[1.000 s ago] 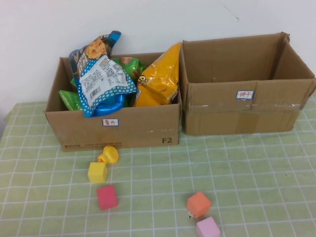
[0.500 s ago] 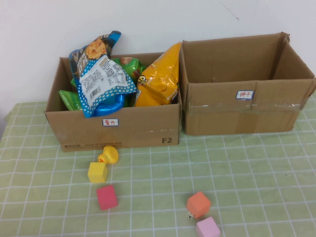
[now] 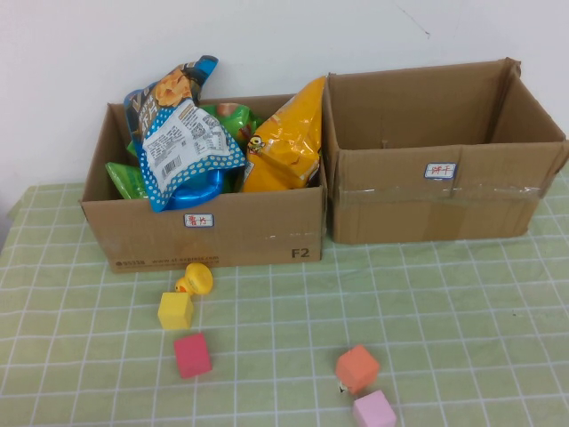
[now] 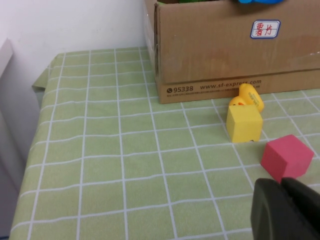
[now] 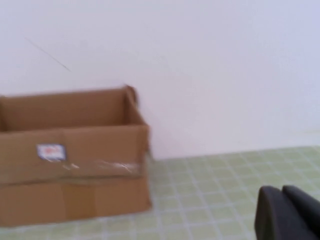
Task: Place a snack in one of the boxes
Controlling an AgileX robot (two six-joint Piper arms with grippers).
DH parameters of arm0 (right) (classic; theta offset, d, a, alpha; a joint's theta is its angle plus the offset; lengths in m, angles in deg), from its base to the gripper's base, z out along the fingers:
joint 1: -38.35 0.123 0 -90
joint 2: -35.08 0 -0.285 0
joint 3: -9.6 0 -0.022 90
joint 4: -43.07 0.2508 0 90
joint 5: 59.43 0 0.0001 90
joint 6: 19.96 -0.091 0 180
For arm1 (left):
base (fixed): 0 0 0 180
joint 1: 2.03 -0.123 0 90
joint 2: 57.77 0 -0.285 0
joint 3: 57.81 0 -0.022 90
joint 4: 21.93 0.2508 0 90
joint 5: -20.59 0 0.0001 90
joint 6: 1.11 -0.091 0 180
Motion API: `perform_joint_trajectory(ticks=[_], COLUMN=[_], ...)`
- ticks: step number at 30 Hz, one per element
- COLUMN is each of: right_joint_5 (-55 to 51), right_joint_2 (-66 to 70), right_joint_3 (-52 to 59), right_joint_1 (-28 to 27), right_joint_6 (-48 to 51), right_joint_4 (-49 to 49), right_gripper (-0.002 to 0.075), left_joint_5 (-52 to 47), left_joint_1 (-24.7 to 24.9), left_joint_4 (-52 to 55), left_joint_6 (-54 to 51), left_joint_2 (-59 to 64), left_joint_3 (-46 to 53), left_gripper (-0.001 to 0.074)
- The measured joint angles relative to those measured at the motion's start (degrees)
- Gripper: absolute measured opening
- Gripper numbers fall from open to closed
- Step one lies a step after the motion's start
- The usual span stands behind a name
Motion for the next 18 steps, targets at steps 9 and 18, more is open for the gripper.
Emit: perform_joint_trajectory(ticks=[9,18], right_joint_5=[11.44,3.93], right_joint_2=[-3.09,-3.09], right_joint_3=[15.63,19.65], right_joint_1=[-3.09,-4.63], right_joint_6=[13.90,14.59], right_joint_4=[8.79,8.11], right_gripper=[-0.0002,-0.0002], left_joint_5=[0.00,-0.09], left_joint_1=[0.00,0.00], left_joint_4=[0.00,0.00], left_joint_6=[0.16,0.16], left_joint_2=[0.00,0.00], left_joint_3=[0.00,0.00], left_gripper=[-0.0001,-0.0001])
